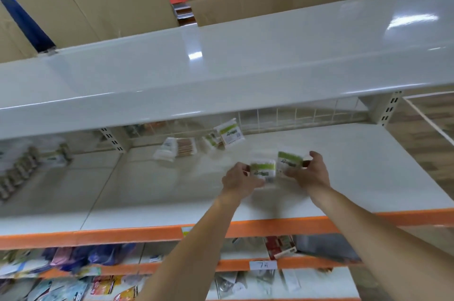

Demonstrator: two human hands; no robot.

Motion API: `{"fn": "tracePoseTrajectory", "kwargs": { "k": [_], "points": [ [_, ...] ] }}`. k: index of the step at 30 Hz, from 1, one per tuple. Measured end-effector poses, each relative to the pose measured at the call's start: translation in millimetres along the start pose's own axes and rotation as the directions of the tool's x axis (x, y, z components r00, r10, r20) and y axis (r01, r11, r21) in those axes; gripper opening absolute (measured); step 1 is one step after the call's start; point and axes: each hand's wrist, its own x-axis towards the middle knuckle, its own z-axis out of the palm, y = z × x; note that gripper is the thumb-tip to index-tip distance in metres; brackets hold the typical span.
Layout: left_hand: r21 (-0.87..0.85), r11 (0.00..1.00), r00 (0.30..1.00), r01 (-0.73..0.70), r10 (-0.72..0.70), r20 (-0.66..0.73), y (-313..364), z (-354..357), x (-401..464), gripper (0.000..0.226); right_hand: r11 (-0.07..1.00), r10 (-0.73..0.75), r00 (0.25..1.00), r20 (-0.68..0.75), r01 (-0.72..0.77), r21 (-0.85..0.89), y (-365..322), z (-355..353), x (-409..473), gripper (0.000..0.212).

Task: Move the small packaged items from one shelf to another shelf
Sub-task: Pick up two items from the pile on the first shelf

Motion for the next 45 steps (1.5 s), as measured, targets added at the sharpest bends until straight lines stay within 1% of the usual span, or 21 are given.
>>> {"fn": "tracePoseTrajectory", "kwargs": {
  "k": [1, 4, 7, 10, 13, 16, 19, 25, 28, 29, 31, 34, 35, 36, 38, 42, 45],
  "points": [
    [-0.009, 1.0, 1.0, 0.007, -0.007, -0.003, -5, -1, -4, 0.054, 1.0, -0.002, 1.0, -0.001, 0.002, -0.028, 2, 3, -5, 0.088],
    [-0.092, 0.995, 0.999, 0.039, -0.042, -0.022, -21, -7, -10, 0.047, 0.992, -0.071, 0.997, 0.019, 0.072, -0.1, 7, 9, -14, 0.07],
    [-0.145, 0.988, 0.995, 0.055, -0.067, -0.077, -34, -17, -14, 0.047, 0.985, -0.112, 0.991, 0.068, 0.119, -0.125, 9, 10, -19, 0.061],
    [-0.182, 0.982, 0.986, 0.05, -0.078, -0.147, -46, -29, -15, 0.05, 0.988, -0.088, 0.991, 0.105, 0.1, -0.118, 3, 14, -24, 0.063],
    [-0.195, 0.98, 0.977, 0.041, -0.08, -0.198, -57, -46, -12, 0.044, 0.991, -0.073, 0.986, 0.151, 0.089, -0.102, -9, 29, -27, 0.068],
    [-0.224, 0.974, 0.961, 0.036, -0.096, -0.261, -68, -67, -14, 0.039, 0.982, -0.101, 0.968, 0.23, 0.135, -0.136, -26, 49, -27, 0.074],
    [-0.27, 0.962, 0.933, 0.033, -0.127, -0.338, -81, -91, -21, 0.029, 0.97, -0.142, 0.948, 0.285, 0.191, -0.149, -44, 75, -28, 0.072],
    [-0.318, 0.947, 0.886, 0.039, -0.18, -0.428, -113, -135, -43, 0.03, 0.938, -0.211, 0.869, 0.448, 0.309, -0.158, -68, 136, -38, 0.058],
    [-0.32, 0.945, 0.85, 0.073, -0.227, -0.475, -129, -152, -57, 0.037, 0.93, -0.228, 0.816, 0.53, 0.344, -0.13, -75, 165, -48, 0.05],
    [-0.318, 0.944, 0.842, 0.087, -0.241, -0.483, -133, -158, -61, 0.036, 0.927, -0.23, 0.799, 0.556, 0.354, -0.125, -77, 174, -51, 0.048],
    [-0.321, 0.942, 0.825, 0.092, -0.253, -0.505, -143, -167, -69, 0.022, 0.917, -0.241, 0.764, 0.599, 0.382, -0.118, -81, 192, -59, 0.046],
    [-0.338, 0.935, 0.78, 0.109, -0.291, -0.554, -158, -180, -81, 0.017, 0.906, -0.259, 0.718, 0.646, 0.413, -0.095, -88, 217, -73, 0.038],
    [-0.362, 0.925, 0.77, 0.116, -0.314, -0.555, -163, -183, -84, 0.02, 0.901, -0.268, 0.699, 0.663, 0.426, -0.085, -91, 225, -78, 0.033],
    [-0.391, 0.912, 0.765, 0.119, -0.336, -0.55, -169, -187, -86, 0.029, 0.895, -0.275, 0.682, 0.678, 0.439, -0.079, -93, 232, -82, 0.031],
    [-0.421, 0.899, 0.754, 0.12, -0.359, -0.551, -178, -196, -91, 0.035, 0.889, -0.273, 0.654, 0.705, 0.452, -0.076, -96, 248, -91, 0.031],
    [-0.457, 0.886, 0.728, 0.082, -0.366, -0.579, -199, -218, -102, 0.032, 0.893, -0.258, 0.628, 0.734, 0.445, -0.067, -101, 280, -111, 0.04],
    [-0.446, 0.89, 0.705, 0.096, -0.377, -0.6, -220, -240, -108, 0.034, 0.896, -0.255, 0.613, 0.748, 0.44, -0.055, -101, 308, -127, 0.047]
  ]
}}
